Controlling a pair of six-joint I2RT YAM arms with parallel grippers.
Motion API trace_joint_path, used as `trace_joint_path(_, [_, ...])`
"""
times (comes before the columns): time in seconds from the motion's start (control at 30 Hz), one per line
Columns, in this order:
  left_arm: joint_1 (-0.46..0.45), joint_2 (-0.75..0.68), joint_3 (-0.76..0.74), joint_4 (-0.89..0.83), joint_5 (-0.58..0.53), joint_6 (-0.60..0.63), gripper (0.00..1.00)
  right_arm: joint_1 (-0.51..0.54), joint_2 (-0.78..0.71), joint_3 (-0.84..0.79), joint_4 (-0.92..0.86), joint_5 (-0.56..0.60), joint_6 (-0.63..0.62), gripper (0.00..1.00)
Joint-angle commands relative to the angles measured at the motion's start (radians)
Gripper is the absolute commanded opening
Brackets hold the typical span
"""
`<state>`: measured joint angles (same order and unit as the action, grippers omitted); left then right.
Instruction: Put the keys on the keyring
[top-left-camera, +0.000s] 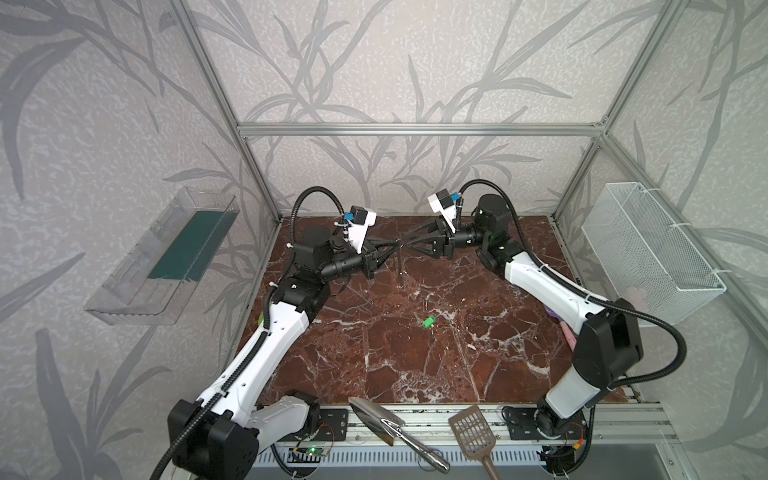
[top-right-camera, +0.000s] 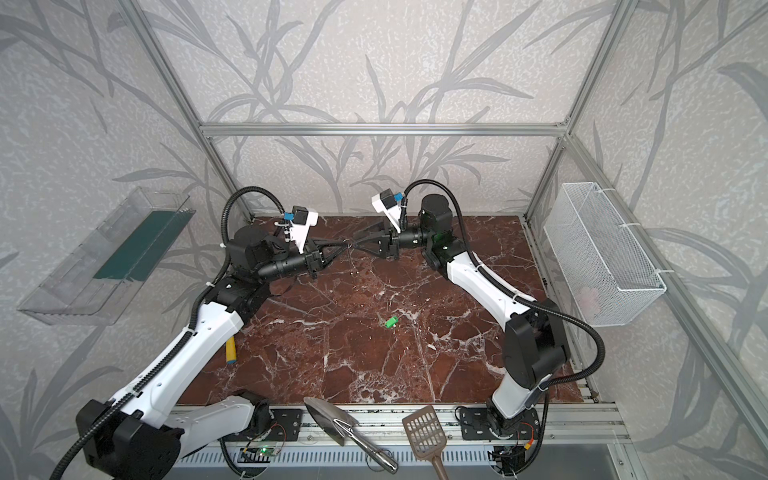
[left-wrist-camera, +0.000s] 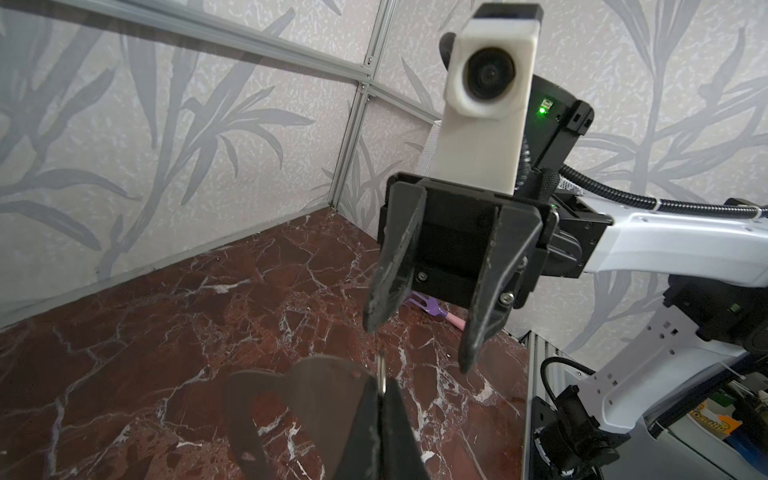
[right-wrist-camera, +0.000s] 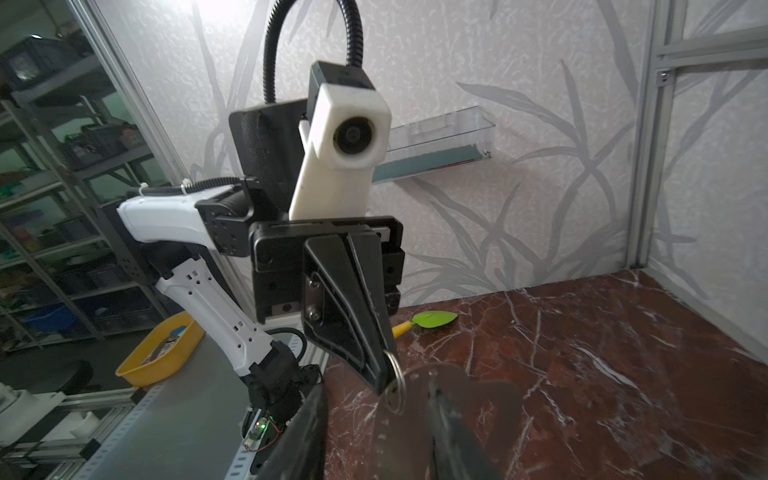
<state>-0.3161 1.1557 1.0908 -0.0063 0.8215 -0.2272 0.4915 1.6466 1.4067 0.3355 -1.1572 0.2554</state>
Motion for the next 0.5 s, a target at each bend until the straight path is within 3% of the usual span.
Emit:
trace_joint_path(0.0, [-0.017, 0.034, 0.126, -0.295, 0.014, 0.153, 0.00, -0.006, -0.075, -0.002, -0.295, 0.138, -0.226, 0.46])
trace_joint_path(0.17, [-0.069, 0.107, 0.305, -0.664, -0.120, 0.353, 0.00, -0.005, -0.132, 0.012, -0.493, 0.258, -0.334, 0.54])
trace_joint_path(0.27, [-0.100, 0.144, 0.386, -0.794, -0.184, 0.428, 0.00, -0.005, -0.150, 0.018, -0.566, 0.282, -0.369, 0.55])
trace_joint_path(0.47, [-0.147, 0.207, 0.520, -0.962, -0.229, 0.515, 0.00, -0.005, -0.166, -0.018, -0.566, 0.234, -0.357, 0.55])
